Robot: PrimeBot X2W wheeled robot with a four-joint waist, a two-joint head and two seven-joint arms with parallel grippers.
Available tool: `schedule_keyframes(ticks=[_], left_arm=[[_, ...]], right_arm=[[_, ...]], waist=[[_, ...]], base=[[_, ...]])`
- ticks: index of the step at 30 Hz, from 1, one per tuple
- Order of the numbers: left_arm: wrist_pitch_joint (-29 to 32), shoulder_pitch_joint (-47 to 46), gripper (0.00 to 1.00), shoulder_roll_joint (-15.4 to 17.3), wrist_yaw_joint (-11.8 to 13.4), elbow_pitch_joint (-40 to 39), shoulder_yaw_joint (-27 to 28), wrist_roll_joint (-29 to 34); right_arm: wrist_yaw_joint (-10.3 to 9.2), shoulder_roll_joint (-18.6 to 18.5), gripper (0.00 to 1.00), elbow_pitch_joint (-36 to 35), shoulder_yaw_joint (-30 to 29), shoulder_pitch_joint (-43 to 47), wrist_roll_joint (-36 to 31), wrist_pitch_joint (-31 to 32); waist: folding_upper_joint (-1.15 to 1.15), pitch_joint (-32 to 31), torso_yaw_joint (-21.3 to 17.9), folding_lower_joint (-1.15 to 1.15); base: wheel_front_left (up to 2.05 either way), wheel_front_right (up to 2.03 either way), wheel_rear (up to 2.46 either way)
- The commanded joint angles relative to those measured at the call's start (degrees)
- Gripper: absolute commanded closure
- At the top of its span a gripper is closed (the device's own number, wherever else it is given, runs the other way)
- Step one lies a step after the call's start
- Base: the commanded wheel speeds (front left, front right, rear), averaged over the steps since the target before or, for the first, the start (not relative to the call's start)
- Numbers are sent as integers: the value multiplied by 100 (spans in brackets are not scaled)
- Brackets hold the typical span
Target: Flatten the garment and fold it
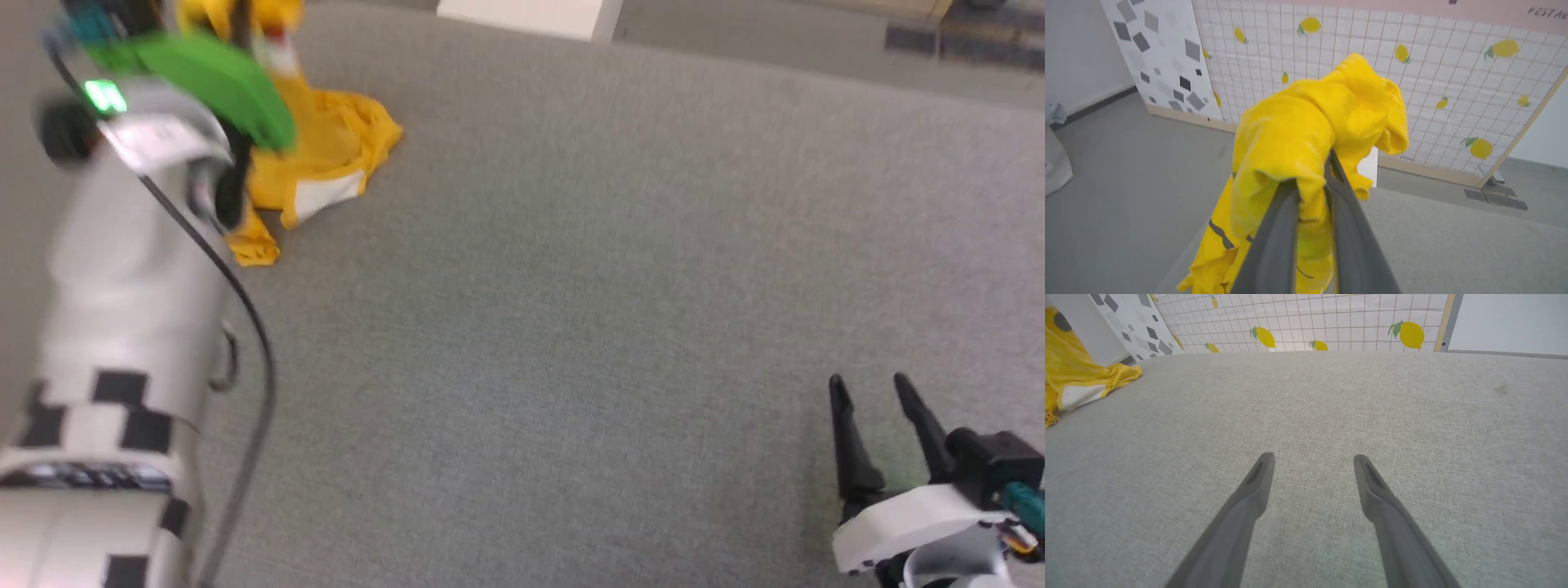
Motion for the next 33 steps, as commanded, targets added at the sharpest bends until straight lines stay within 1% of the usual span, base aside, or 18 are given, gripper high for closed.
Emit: schedule_keyframes(ticks=[1,5,10,12,17,22,24,27,33], left_arm=[[-54,-269,100,97,-67,-175,-66,56],[5,-810,100,285,-194,-662,-288,115],[287,-1378,100,306,-250,-1192,-558,-18],[418,-1556,100,251,-257,-1393,-649,-143],[805,-1644,100,-105,-263,-1748,-858,-714],[1092,-1087,100,-400,-264,-2023,-1173,-1288],[1242,-712,100,-445,-265,-2171,-1561,-1405],[1500,2,100,-581,-265,-2275,-2062,-1788],[2205,1370,100,-704,-265,-1883,-3152,-2112]], right_arm=[[-9,-4,0,122,48,8,80,-101],[-9,-4,0,483,140,18,244,-320],[-9,-4,0,870,117,68,385,-548],[-9,-4,0,999,105,69,416,-618],[-9,-4,0,1240,64,29,477,-750],[-9,-4,0,1346,16,-28,488,-824],[-9,-4,0,1360,-7,-44,449,-837],[-9,-4,0,1358,-113,-38,326,-834],[-9,-4,0,1319,-210,-103,251,-788]], waist=[[0,-542,-130,0],[0,-913,-429,0],[0,-1260,-791,0],[0,-1338,-932,0],[0,-1445,-1214,0],[0,-1382,-1436,0],[0,-1316,-1500,0],[0,-1215,-1543,0],[0,-1034,-1662,0]], base=[[0,0,0],[0,0,0],[0,0,0],[0,0,0],[0,0,0],[0,0,0],[0,0,0],[0,0,0],[0,0,0]])
